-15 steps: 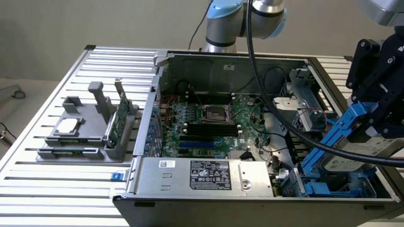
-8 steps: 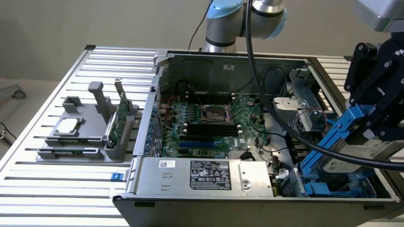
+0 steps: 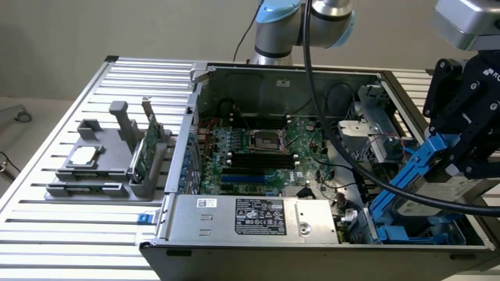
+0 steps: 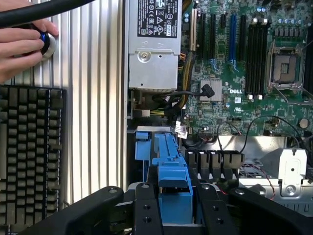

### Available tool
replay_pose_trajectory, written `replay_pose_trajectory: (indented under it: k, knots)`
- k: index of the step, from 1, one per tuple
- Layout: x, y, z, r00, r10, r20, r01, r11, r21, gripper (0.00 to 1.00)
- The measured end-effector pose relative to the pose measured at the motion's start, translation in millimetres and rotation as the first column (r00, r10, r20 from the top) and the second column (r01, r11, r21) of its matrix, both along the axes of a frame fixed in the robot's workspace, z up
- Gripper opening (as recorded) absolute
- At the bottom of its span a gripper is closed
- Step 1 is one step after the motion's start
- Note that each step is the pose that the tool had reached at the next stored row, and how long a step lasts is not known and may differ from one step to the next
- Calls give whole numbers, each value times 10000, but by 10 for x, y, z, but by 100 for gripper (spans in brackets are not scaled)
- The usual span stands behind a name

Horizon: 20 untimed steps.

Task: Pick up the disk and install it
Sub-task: 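Insert the disk into the insertion slot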

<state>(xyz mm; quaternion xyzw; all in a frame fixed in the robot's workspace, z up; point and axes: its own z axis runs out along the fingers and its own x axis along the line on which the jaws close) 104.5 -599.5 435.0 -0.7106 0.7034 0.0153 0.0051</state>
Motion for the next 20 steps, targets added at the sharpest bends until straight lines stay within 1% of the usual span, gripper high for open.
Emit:
replay_pose_trajectory:
  k: [13,20]
  knots:
    - [-1,5,-73,10000,-3,0,3,10000,10,33]
    - [0,5,-117,10000,-1,0,1,10000,30,33]
